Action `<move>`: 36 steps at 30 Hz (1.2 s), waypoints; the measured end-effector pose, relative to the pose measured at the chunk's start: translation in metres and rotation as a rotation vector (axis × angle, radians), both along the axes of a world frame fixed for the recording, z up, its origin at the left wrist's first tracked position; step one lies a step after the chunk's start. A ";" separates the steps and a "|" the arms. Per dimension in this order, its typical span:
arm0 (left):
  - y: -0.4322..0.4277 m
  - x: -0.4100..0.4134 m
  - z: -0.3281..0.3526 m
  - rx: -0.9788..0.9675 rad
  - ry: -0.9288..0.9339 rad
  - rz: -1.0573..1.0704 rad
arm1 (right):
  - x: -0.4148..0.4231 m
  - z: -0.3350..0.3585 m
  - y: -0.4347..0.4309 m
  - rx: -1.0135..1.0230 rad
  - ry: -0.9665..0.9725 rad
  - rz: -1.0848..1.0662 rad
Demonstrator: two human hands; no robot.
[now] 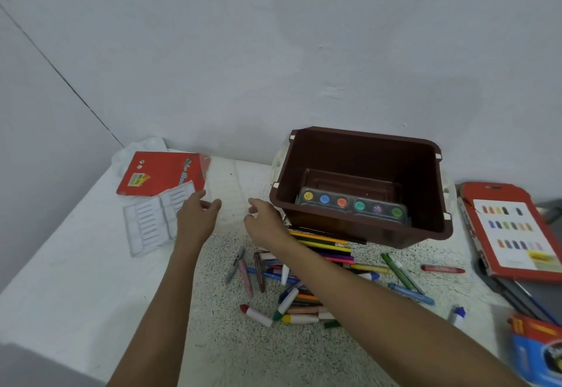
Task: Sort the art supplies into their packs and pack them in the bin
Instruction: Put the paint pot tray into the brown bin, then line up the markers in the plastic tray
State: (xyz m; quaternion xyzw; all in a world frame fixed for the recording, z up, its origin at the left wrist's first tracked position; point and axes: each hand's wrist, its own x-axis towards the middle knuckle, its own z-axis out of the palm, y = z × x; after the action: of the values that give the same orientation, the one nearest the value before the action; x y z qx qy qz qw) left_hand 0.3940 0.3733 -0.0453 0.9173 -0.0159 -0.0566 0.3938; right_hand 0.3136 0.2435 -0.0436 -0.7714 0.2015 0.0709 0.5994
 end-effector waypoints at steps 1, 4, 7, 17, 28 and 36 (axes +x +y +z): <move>0.003 -0.006 0.002 -0.061 0.031 0.018 | -0.006 -0.001 -0.003 0.024 -0.008 -0.018; 0.013 -0.033 0.007 -0.230 0.125 0.012 | -0.025 0.000 -0.012 0.044 -0.047 -0.049; 0.020 -0.065 0.015 -0.406 0.244 0.013 | -0.047 0.005 -0.019 0.048 -0.057 -0.057; 0.039 -0.142 0.028 -0.440 0.474 -0.293 | -0.140 0.016 -0.026 0.188 -0.023 -0.100; 0.034 -0.182 0.022 -0.264 0.635 -0.792 | -0.225 0.028 -0.051 0.405 -0.082 -0.295; 0.006 -0.209 0.005 -0.456 0.515 -0.542 | -0.300 0.014 -0.072 0.476 -0.010 -0.432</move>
State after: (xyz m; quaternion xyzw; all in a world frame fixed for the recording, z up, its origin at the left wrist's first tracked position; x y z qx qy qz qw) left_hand 0.1849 0.3796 -0.0404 0.7256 -0.1695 -0.3800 0.5481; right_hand 0.0137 0.1715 -0.0300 -0.5494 0.3354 -0.0168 0.7651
